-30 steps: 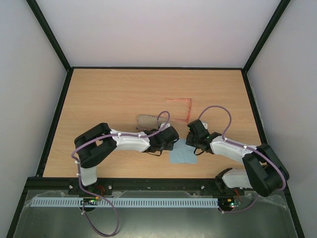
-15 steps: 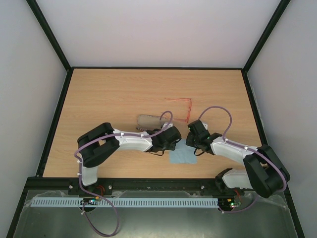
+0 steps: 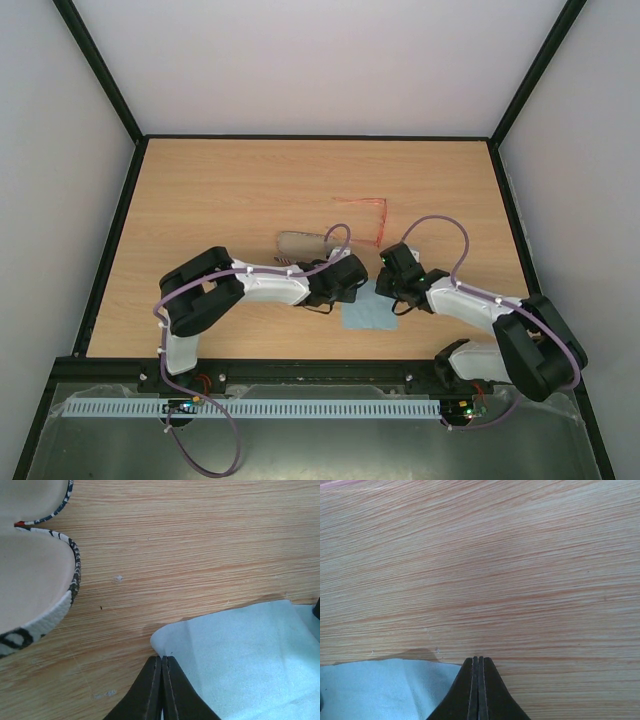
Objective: Organize the sunglasses
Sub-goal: Fold the glasses cleaning cloth at the center of the board.
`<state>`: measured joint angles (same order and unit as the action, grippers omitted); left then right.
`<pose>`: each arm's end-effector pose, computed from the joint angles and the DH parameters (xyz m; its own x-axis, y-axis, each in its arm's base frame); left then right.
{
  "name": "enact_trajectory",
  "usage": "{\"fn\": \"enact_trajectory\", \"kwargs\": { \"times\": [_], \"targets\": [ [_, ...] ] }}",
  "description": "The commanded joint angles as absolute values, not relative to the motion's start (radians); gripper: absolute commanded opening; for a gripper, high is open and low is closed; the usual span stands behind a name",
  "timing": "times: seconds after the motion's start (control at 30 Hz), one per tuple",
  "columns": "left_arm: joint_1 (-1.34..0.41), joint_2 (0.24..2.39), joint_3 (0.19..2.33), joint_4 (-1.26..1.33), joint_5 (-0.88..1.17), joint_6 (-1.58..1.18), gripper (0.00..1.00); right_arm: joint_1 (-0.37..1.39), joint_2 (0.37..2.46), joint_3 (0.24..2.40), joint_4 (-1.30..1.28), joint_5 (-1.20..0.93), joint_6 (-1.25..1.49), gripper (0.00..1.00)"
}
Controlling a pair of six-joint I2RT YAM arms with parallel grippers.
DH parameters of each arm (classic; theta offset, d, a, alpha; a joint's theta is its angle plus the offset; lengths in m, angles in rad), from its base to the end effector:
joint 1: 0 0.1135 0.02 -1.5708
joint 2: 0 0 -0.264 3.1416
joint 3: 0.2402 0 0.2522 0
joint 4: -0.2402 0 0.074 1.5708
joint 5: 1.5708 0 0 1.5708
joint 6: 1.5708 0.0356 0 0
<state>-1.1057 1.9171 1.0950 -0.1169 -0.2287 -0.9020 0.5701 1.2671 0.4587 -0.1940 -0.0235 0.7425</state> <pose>0.1797 -0.3400 0.1355 -0.8603 0.0106 -0.5097 0.2186 0.9109 -0.3499 0.1785 0.1155 0.1373 -0.8947 0.2293 -0.3832 0.0743 0.9226 0.3785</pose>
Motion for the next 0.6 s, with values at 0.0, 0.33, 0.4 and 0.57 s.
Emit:
{"fn": "enact_trajectory", "kwargs": {
  "times": [0.0,0.33,0.4,0.57],
  "targets": [
    [-1.108,1.939,1.089,-0.16,-0.239,-0.903,0.02,0.577,1.234,0.446,-0.215,-0.027,0.752,0.01],
    [-1.047,1.847,1.014,-0.135,-0.244,-0.882,0.02,0.58,1.206,0.477,-0.204,-0.079,0.74,0.01],
    [-1.04,1.833,1.01,-0.138,-0.252,-0.877,0.02,0.581,1.211,0.486,-0.204,-0.08,0.737,0.01],
    [-1.02,1.817,1.005,-0.136,-0.255,-0.865,0.02,0.581,1.232,0.515,-0.207,-0.073,0.728,0.01]
  ]
}}
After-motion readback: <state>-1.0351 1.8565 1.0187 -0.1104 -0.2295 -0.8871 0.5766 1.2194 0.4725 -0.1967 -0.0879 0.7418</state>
